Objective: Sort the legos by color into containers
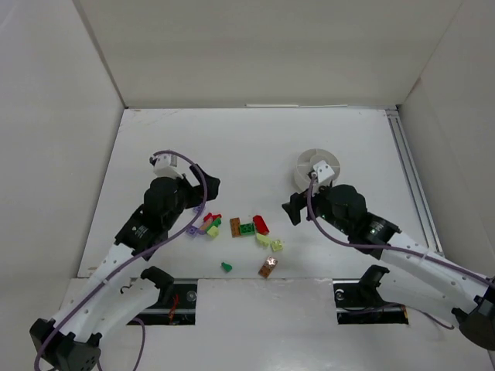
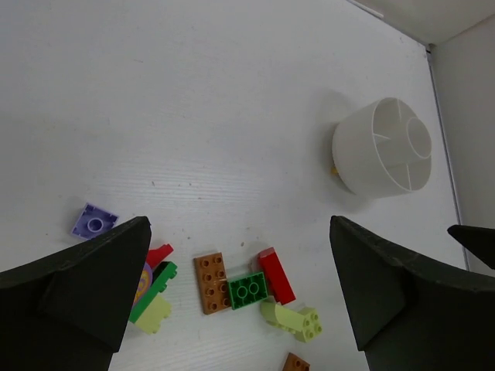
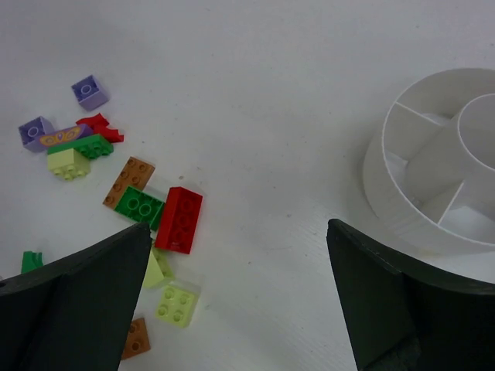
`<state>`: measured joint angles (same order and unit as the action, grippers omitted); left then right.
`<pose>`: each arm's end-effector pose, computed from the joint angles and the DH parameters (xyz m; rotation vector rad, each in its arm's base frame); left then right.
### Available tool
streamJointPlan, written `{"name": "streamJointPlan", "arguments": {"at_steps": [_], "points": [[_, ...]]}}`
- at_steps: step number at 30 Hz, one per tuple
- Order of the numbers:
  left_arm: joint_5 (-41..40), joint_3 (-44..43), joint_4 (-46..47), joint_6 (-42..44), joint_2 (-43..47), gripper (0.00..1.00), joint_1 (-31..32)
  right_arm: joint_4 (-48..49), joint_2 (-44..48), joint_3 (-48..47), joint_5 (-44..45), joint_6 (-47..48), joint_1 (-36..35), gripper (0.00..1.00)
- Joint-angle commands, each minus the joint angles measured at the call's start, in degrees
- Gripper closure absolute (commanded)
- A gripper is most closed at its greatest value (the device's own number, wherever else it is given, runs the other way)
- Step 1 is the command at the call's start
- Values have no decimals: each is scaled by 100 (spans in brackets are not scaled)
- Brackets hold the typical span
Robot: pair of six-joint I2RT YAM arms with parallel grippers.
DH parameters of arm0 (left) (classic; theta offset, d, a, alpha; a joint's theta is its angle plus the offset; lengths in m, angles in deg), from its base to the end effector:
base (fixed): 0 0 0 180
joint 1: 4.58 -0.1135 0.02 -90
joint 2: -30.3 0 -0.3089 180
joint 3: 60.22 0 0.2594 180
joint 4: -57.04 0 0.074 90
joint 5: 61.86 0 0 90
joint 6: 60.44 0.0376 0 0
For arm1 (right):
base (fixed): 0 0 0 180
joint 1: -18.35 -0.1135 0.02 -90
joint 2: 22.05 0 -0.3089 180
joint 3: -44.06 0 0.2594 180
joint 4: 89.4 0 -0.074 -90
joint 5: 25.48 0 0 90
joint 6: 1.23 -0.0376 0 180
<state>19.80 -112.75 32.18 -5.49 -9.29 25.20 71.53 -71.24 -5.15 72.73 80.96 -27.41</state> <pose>0.1273 -0.0666 0.3455 -0.1917 1.8186 -0.6812 0.1313 0.1271 0.3111 -0.5338 1.8557 0.4957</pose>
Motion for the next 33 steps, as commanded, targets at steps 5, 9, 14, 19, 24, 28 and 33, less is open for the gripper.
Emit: {"name": "streamJointPlan", "arguments": {"at_steps": [5, 9, 14, 19, 24, 28, 33], "points": [[-80, -365, 172, 130, -268, 0, 1, -475, -477, -222, -4, -88, -152, 0], [-298, -513, 226, 270, -321, 0, 1, -1003, -969, -424, 180, -544, -451, 0], [-178, -576, 392, 402, -313, 0, 1, -1170, -1075, -249, 1007, -1248, -1479, 0], [-309, -207, 771, 226, 22, 0, 1, -1039, -1286, -99, 1113, -1740, -1849, 0], [-46, -267, 394, 42, -4, 0, 1, -908, -1777, -160, 1105, -1794, -2059, 12], [-45, -268, 173, -108, -189, 0, 1, -907, -2383, -274, 1174, -1916, -2122, 10], [16, -268, 50, -169, -242, 0, 1, -838, -2815, -275, 1385, -2180, -2174, 10]]}}
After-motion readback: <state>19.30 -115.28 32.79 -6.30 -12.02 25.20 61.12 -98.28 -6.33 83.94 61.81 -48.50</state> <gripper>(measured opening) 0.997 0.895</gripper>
